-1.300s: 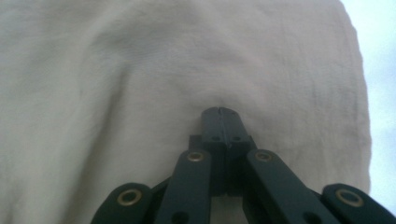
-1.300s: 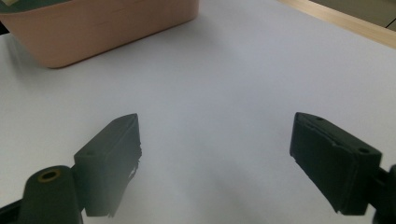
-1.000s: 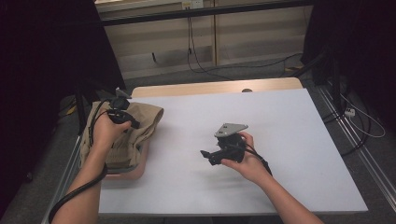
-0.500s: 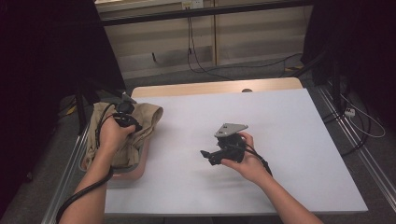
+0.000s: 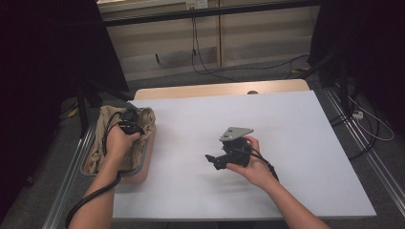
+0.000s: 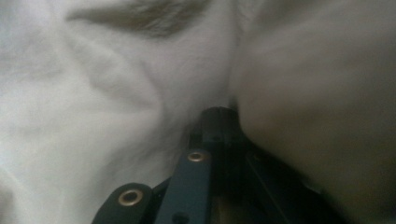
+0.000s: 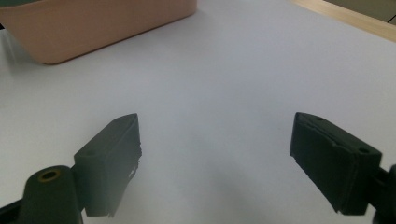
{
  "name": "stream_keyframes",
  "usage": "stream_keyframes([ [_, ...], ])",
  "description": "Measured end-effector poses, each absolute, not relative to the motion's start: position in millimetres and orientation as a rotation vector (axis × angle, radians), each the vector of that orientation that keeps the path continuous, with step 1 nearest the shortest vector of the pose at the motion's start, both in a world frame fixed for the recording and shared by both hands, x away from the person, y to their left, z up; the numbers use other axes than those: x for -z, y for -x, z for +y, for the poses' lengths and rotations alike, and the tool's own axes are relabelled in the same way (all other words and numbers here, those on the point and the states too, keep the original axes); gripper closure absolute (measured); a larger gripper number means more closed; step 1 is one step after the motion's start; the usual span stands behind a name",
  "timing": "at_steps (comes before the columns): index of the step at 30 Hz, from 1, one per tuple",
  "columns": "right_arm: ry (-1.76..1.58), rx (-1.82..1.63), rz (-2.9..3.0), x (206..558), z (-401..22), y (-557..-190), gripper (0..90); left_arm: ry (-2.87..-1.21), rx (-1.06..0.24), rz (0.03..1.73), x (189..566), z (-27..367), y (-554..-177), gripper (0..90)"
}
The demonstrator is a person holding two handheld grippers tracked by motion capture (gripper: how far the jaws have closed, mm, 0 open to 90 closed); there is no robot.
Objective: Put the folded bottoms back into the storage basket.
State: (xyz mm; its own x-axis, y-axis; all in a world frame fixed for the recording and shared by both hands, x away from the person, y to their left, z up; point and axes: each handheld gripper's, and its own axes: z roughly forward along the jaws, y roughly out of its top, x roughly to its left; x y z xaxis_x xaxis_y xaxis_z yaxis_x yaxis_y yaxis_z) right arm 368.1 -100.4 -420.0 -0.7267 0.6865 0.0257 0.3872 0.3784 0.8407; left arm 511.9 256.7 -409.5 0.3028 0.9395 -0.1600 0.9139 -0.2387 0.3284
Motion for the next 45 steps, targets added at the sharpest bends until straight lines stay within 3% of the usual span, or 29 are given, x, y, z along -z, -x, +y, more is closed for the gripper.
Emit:
stream_keyframes([
  [15, -0.938, -1.27, 2.321, 421.3, -99.5, -367.8, 15.7, -2.192, -0.063, 1.739, 413.0, 273.0, -507.4, 90.0],
  [32, -0.947, -1.274, 2.316, 419.1, -102.2, -368.3, 15.7, -2.139, -0.159, 1.677, 354.4, 272.4, -524.4, 90.0],
  [45, -0.956, -1.265, 2.319, 420.0, -106.7, -369.8, 15.7, -2.174, -0.138, 1.681, 380.3, 244.1, -541.2, 90.0],
])
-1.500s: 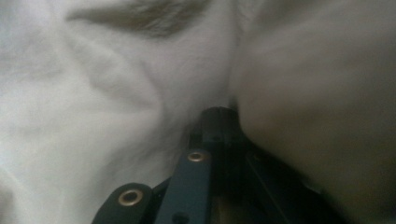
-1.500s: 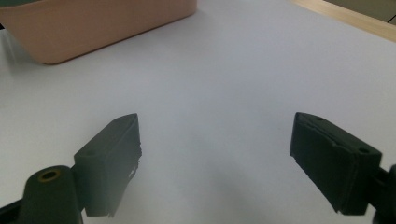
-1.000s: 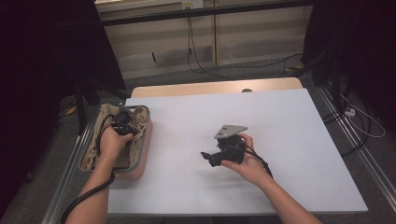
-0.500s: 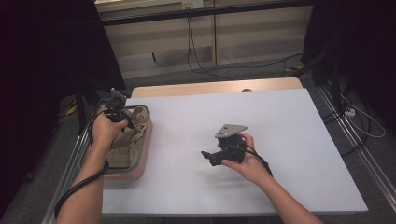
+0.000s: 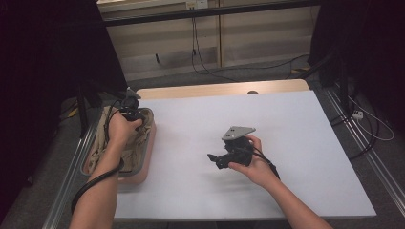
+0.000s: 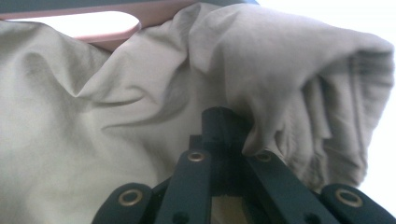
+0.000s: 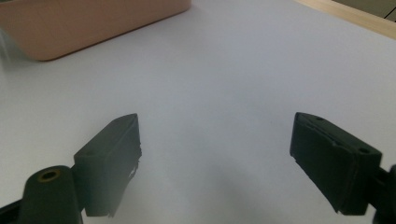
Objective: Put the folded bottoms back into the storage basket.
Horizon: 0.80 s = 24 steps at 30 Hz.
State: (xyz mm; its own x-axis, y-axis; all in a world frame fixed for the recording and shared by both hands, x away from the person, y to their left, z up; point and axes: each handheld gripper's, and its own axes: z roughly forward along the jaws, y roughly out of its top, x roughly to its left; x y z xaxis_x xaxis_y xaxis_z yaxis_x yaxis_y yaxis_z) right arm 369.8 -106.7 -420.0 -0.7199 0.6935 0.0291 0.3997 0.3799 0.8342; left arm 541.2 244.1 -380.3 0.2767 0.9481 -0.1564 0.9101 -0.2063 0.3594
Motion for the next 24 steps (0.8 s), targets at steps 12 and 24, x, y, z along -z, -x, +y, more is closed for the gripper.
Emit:
stream_keyframes([
  [12, -0.984, -1.25, 2.317, 427.5, -117.5, -368.6, 15.7, -2.142, -0.08, 1.76, 414.4, 250.7, -546.4, 90.0],
  [24, -0.99, -1.253, 2.312, 429.0, -119.5, -367.8, 15.7, -2.156, -0.121, 1.739, 407.9, 255.2, -542.9, 90.0],
])
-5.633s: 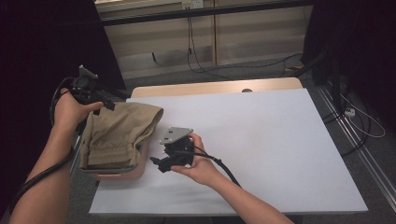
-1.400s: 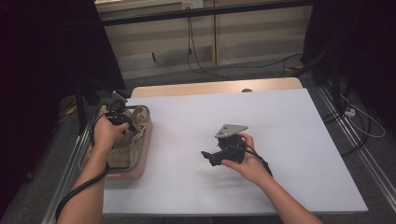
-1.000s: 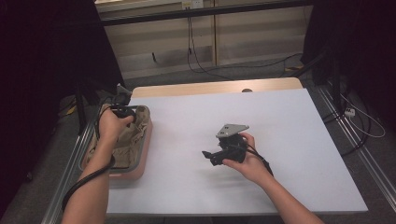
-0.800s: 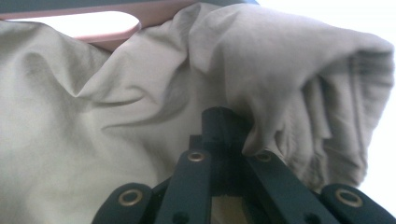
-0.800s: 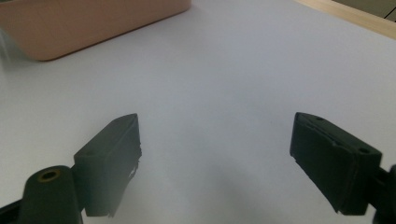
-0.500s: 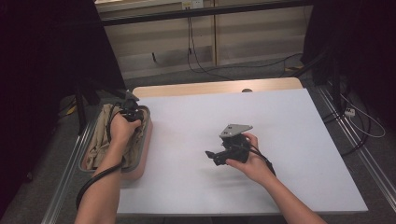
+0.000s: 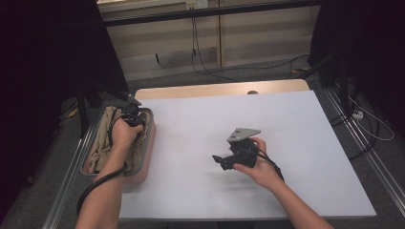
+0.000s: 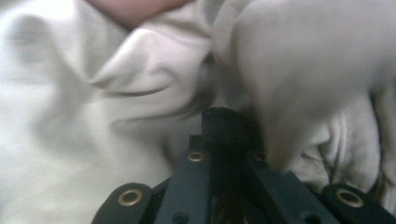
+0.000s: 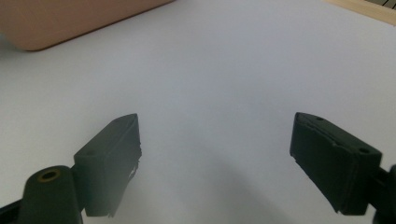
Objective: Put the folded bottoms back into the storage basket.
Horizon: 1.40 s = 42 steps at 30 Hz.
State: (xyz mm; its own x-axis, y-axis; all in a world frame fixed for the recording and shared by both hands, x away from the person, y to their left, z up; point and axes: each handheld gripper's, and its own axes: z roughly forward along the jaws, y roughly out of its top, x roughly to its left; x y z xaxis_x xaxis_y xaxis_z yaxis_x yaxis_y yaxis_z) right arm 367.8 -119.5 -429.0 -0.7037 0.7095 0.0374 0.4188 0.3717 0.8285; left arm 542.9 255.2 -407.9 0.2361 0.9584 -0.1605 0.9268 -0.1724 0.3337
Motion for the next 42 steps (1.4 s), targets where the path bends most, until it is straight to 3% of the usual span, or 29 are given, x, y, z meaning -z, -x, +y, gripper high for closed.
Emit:
stream_keyframes([
  [13, -0.991, -1.258, 2.304, 427.4, -120.8, -366.9, 15.7, -2.138, -0.246, 1.73, 374.0, 287.2, -539.8, 90.0],
  [23, -0.991, -1.254, 2.313, 426.8, -120.4, -370.1, 15.7, -2.126, -0.364, 1.775, 386.4, 309.8, -550.0, 90.0],
  [36, -0.988, -1.245, 2.326, 428.7, -118.1, -372.0, 15.7, -2.111, -0.319, 1.836, 418.9, 321.5, -552.5, 90.0],
  [42, -0.996, -1.245, 2.321, 427.7, -120.6, -371.9, 15.7, -2.11, -0.307, 1.861, 417.1, 319.1, -551.1, 90.0],
])
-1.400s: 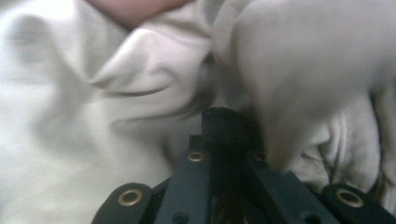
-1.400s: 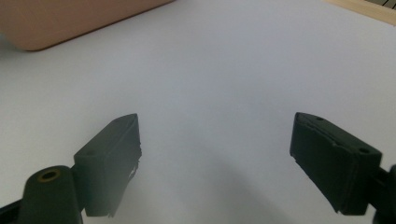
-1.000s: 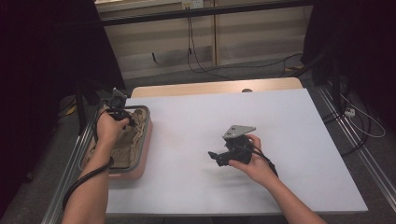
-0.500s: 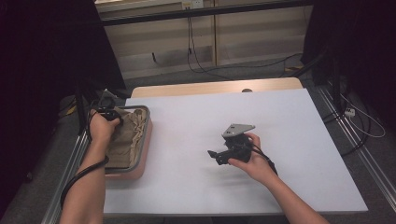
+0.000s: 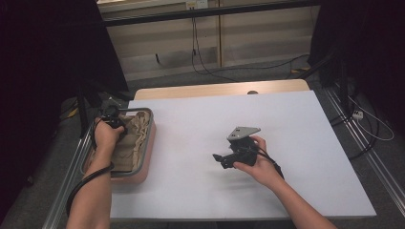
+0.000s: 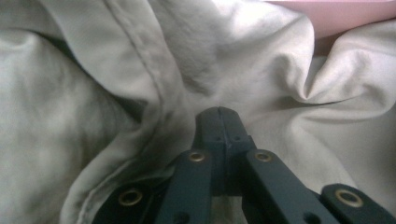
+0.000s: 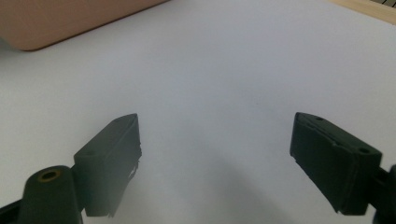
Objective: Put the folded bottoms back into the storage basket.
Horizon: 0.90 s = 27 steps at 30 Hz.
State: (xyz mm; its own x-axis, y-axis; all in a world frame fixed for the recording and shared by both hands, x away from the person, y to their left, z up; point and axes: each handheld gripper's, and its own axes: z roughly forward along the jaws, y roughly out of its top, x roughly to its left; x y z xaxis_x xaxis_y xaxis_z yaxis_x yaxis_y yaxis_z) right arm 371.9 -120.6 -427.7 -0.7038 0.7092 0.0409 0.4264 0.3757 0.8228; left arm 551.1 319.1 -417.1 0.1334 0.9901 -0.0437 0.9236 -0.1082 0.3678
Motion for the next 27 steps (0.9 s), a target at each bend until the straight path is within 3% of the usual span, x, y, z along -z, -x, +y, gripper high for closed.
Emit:
stream_keyframes([
  [9, -1.008, -1.25, 2.307, 425.7, -126.9, -369.6, 15.7, -2.135, -0.261, 1.835, 402.2, 316.7, -544.7, 90.0],
  [18, -1.016, -1.25, 2.294, 425.4, -135.1, -362.3, 15.7, -2.164, -0.236, 1.785, 382.8, 312.8, -531.6, 82.8],
  [27, -1.039, -1.255, 2.276, 426.4, -147.6, -355.3, 15.7, -2.198, -0.21, 1.736, 366.3, 307.3, -520.6, 64.5],
])
